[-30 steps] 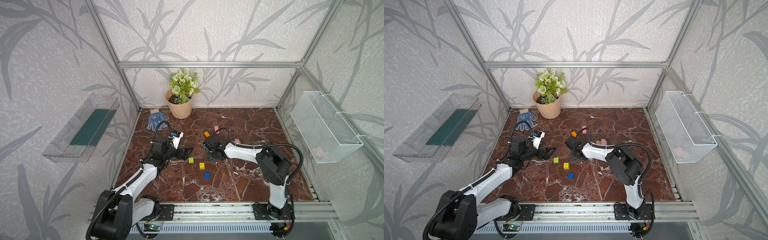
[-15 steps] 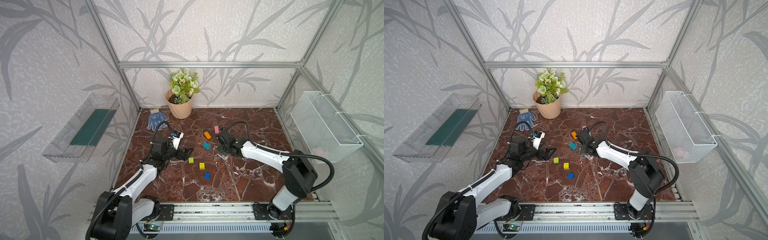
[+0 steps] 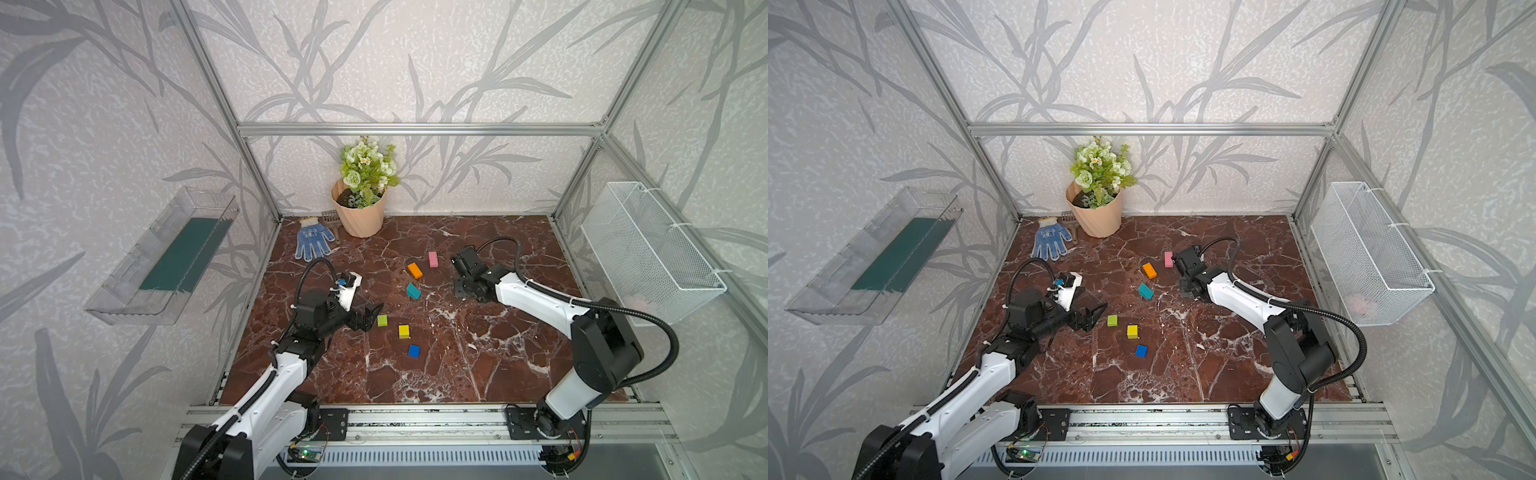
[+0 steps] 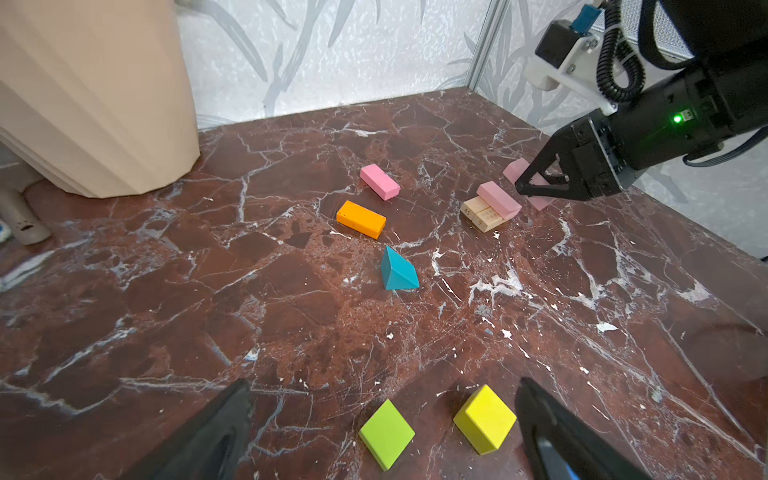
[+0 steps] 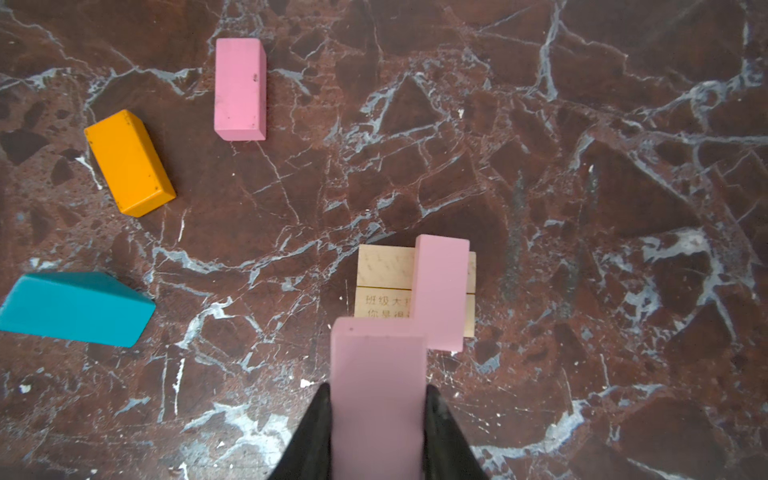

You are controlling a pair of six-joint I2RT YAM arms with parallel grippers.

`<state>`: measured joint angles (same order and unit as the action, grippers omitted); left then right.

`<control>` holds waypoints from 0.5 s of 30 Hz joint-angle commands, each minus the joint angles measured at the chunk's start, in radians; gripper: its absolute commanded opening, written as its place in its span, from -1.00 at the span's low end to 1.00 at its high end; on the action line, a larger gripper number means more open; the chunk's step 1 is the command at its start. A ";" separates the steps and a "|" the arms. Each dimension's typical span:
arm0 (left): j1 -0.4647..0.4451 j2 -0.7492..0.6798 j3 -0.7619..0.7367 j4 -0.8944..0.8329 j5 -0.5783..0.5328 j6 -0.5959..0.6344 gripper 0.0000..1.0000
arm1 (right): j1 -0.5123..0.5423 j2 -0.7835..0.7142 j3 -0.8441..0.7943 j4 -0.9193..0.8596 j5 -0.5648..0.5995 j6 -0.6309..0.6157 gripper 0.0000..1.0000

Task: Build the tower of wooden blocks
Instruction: 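Carry the second pink block to the wood blocks beside the first pink block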

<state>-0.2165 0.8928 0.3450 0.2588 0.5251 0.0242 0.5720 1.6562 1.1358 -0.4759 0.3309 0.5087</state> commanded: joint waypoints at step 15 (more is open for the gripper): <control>-0.005 0.161 0.128 -0.090 0.187 0.081 0.99 | -0.032 0.020 -0.016 0.039 -0.059 -0.001 -1.00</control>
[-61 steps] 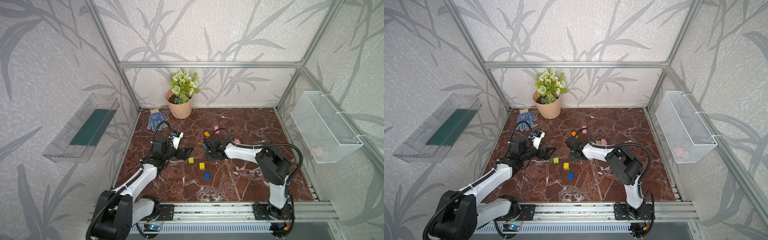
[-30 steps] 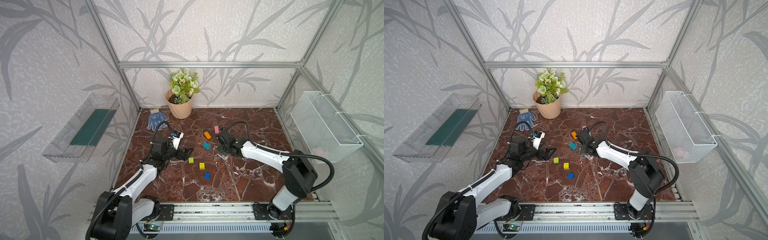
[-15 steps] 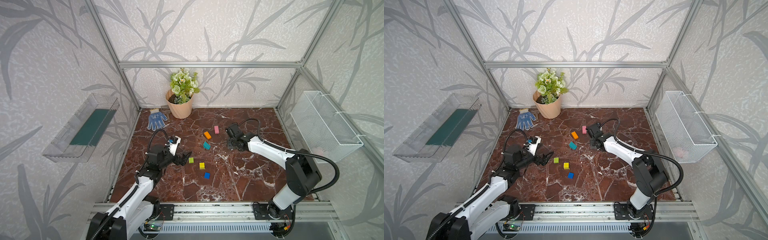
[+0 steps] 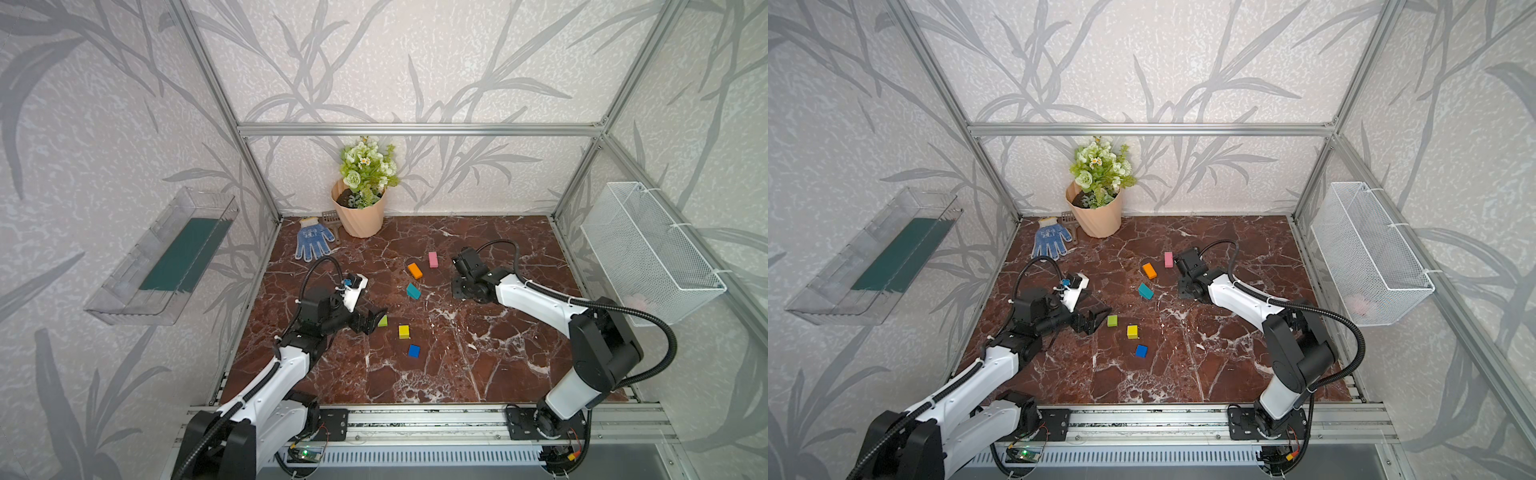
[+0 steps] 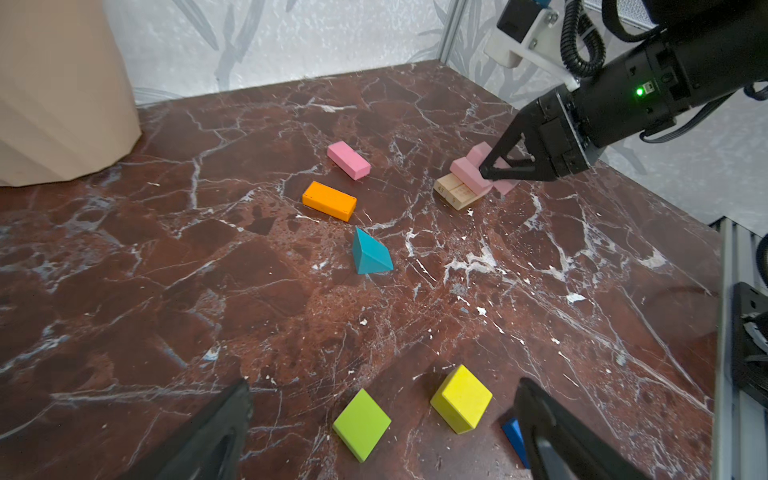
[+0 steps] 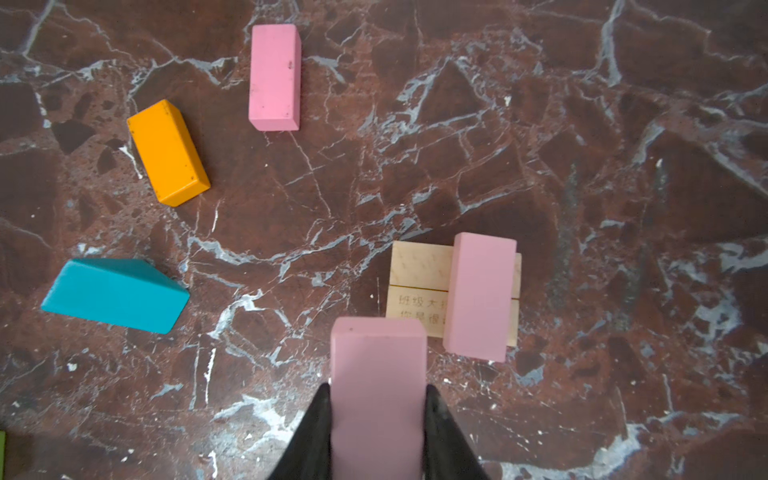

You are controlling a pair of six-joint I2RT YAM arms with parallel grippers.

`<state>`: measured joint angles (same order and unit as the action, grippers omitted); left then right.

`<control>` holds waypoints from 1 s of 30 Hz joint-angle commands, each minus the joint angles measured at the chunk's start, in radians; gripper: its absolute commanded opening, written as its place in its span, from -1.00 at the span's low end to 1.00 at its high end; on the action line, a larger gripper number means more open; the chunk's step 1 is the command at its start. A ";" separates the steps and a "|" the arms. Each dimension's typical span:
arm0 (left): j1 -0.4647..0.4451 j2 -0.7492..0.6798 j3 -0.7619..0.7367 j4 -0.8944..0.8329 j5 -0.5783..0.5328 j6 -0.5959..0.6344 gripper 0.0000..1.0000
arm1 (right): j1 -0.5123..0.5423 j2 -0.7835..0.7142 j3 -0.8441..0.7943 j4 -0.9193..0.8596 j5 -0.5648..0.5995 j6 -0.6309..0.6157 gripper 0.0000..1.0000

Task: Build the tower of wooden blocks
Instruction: 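Carry the second pink block to the wood blocks beside the first pink block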

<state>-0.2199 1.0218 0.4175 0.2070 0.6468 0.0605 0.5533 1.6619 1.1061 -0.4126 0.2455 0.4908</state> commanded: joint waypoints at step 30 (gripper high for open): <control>-0.003 0.085 0.095 -0.074 0.105 0.068 0.99 | -0.066 0.200 0.142 -0.039 0.030 0.012 -1.00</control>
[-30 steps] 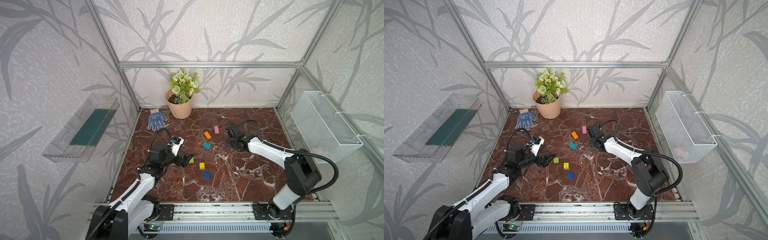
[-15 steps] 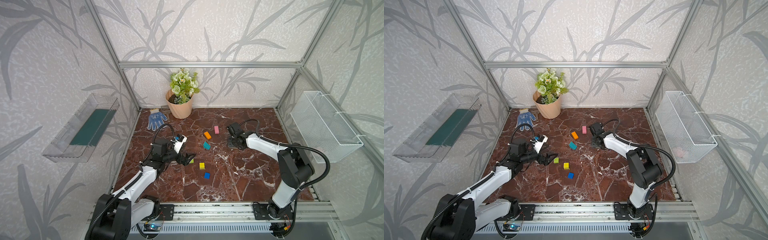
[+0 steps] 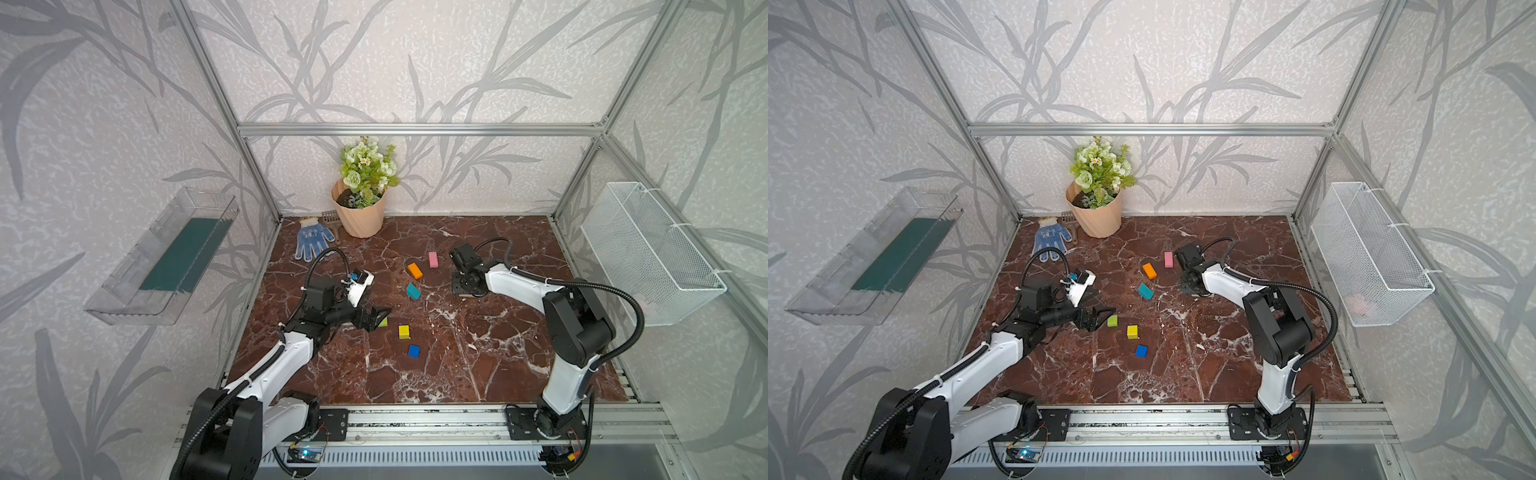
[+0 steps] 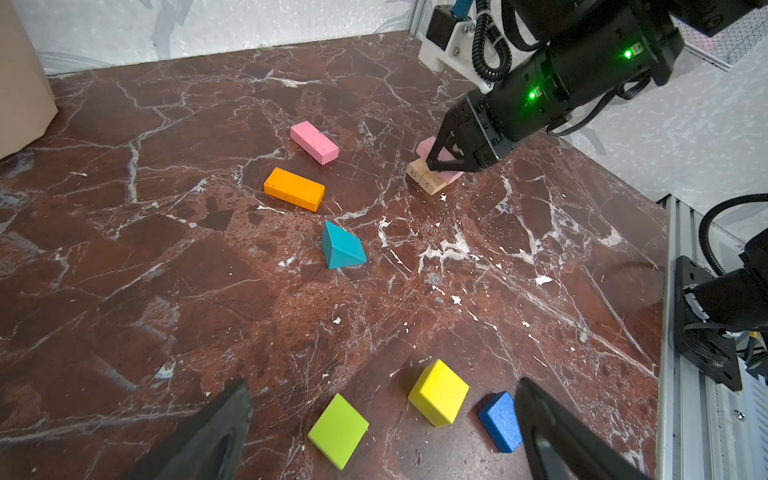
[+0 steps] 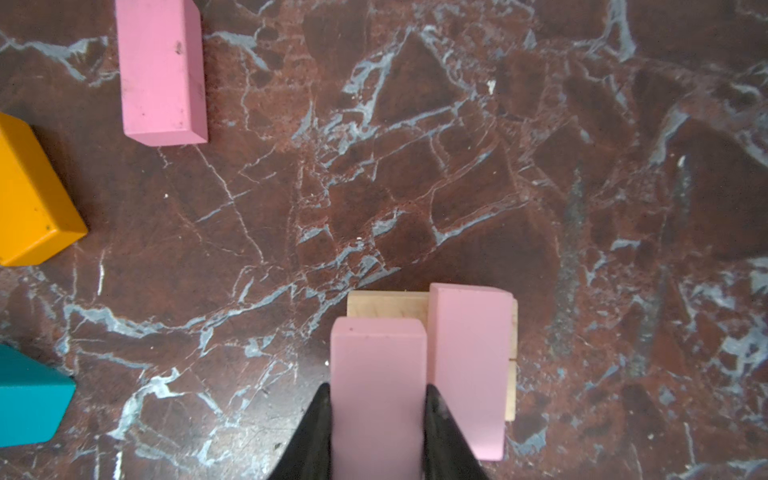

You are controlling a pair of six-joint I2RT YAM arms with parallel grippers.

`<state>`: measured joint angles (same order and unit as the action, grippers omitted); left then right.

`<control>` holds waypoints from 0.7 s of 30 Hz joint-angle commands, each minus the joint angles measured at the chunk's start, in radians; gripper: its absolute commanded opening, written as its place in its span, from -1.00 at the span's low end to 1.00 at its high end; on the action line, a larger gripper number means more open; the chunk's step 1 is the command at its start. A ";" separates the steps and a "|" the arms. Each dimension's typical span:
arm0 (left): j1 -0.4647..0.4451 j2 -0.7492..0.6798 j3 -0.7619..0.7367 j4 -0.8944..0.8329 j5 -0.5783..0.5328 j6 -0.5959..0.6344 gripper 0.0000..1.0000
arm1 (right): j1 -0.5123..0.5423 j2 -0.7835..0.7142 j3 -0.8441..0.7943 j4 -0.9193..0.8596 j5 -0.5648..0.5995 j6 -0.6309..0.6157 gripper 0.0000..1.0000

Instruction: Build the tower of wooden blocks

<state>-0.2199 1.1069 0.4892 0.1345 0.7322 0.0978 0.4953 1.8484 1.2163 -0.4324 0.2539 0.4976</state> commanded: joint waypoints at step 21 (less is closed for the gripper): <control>-0.002 0.000 0.023 -0.002 0.021 0.031 0.99 | -0.011 0.047 0.064 -0.028 0.028 0.001 -0.85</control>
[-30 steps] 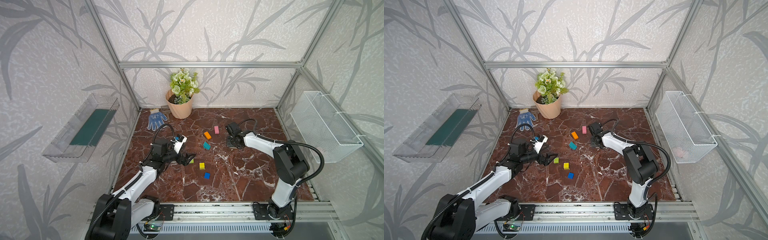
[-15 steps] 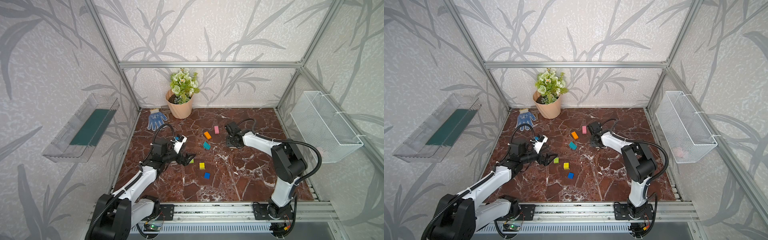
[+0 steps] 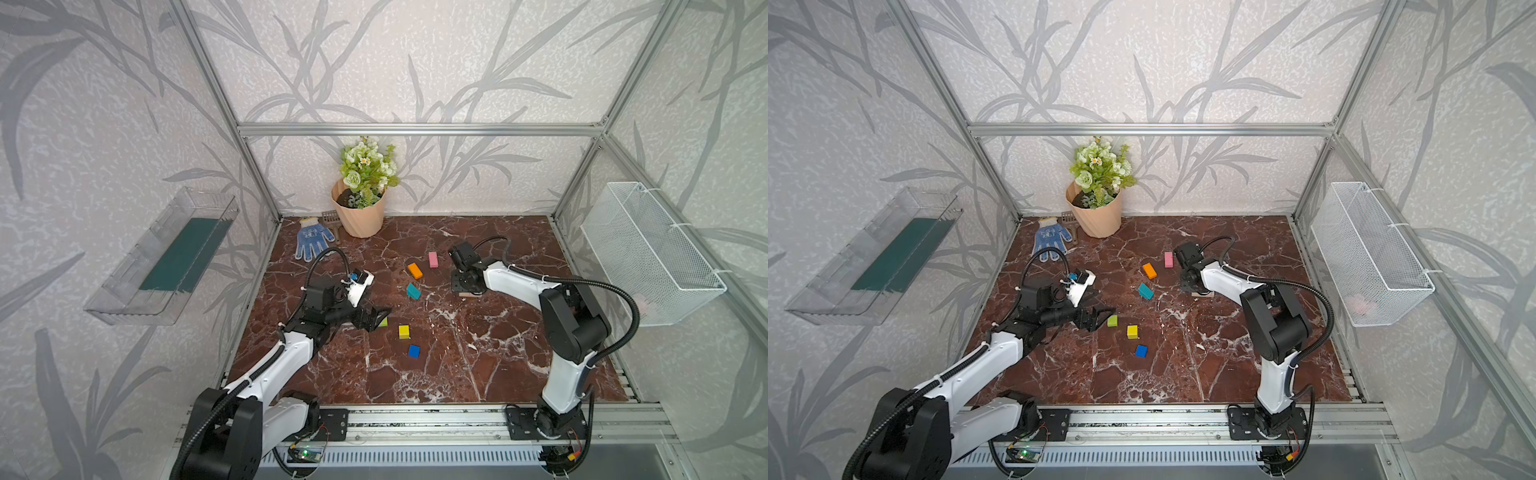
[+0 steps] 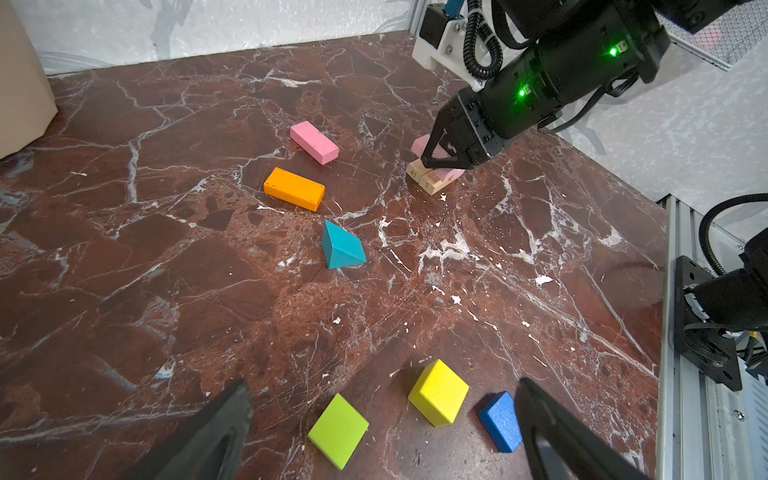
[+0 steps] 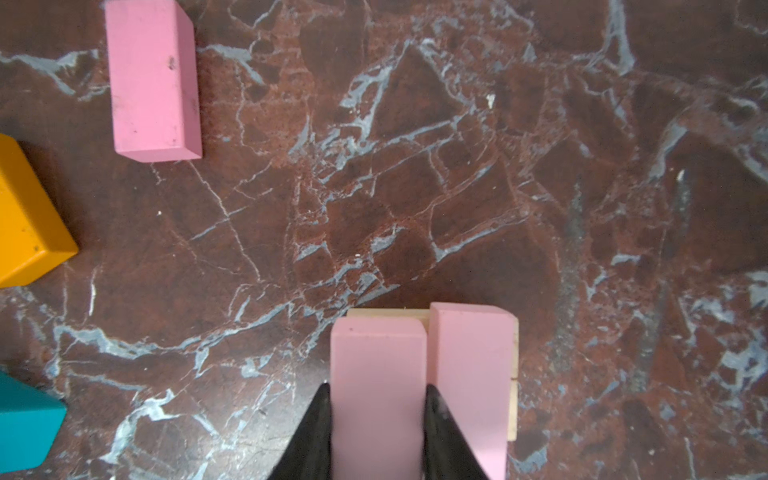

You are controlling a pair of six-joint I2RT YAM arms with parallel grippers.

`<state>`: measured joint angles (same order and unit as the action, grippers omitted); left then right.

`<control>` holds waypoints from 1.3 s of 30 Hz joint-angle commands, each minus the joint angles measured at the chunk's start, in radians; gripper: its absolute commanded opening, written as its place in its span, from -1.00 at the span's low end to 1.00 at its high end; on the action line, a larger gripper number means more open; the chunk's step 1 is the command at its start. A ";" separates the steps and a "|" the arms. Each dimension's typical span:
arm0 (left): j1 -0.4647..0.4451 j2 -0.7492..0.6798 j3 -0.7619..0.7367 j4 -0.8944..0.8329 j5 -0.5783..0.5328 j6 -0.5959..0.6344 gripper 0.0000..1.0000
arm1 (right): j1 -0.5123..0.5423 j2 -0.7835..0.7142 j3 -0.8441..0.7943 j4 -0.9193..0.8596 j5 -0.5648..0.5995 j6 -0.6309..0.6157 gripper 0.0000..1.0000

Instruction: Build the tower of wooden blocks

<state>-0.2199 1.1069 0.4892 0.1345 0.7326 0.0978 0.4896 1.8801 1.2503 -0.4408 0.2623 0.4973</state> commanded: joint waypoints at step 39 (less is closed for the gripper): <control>-0.002 0.001 0.024 -0.003 0.022 0.033 0.98 | -0.007 0.016 0.025 -0.030 0.037 0.013 -0.24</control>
<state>-0.2199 1.1069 0.4892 0.1345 0.7353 0.0982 0.4896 1.8816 1.2606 -0.4477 0.2802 0.5018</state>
